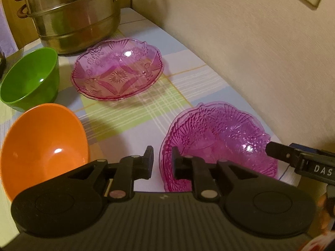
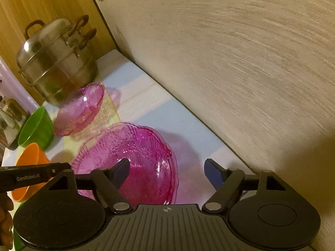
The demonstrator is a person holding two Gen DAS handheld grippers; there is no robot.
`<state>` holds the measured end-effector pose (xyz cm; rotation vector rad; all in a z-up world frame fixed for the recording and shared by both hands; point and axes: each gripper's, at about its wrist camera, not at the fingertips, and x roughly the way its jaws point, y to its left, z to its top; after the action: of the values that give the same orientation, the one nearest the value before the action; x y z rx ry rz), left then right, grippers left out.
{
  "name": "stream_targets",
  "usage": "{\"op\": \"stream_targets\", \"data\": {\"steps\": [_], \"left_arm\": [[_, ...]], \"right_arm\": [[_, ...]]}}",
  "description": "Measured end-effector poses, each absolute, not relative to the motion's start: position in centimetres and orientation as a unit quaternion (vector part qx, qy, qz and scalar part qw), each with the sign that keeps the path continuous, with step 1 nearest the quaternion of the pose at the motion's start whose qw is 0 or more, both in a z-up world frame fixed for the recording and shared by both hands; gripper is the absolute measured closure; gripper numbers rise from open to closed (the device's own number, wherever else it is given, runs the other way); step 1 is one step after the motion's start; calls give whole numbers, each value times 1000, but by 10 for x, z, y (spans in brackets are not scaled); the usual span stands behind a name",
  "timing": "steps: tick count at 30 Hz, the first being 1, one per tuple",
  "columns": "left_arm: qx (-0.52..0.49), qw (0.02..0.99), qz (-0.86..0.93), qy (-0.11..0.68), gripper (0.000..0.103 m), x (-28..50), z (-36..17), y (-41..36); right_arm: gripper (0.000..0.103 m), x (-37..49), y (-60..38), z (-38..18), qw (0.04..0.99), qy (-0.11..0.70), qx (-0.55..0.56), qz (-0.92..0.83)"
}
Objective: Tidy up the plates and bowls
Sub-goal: 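Withdraw both grippers up from the stacked pink bowls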
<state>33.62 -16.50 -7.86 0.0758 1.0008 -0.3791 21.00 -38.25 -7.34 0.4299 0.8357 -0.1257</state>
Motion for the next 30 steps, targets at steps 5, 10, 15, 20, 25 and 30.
{"op": "stream_targets", "data": {"steps": [5, 10, 15, 20, 25, 30], "left_arm": [[25, 864, -181, 469, 80, 326, -65, -161], [16, 870, -182, 458, 70, 309, -46, -156], [6, 875, -183, 448, 50, 289, -27, -146], [-6, 881, -178, 439, 34, 265, -12, -130], [-11, 890, -169, 423, 16, 239, 2, -114], [-15, 899, -155, 410, 12, 209, 14, -95]], "right_arm": [[25, 204, -380, -66, 888, 408, 205, -61], [25, 191, -375, -53, 889, 406, 203, -63], [25, 173, -364, -35, 893, 401, 196, -62], [25, 151, -348, -17, 896, 395, 191, -65], [25, 130, -334, -7, 895, 399, 190, -61], [25, 109, -322, 1, 896, 398, 191, -50]]}}
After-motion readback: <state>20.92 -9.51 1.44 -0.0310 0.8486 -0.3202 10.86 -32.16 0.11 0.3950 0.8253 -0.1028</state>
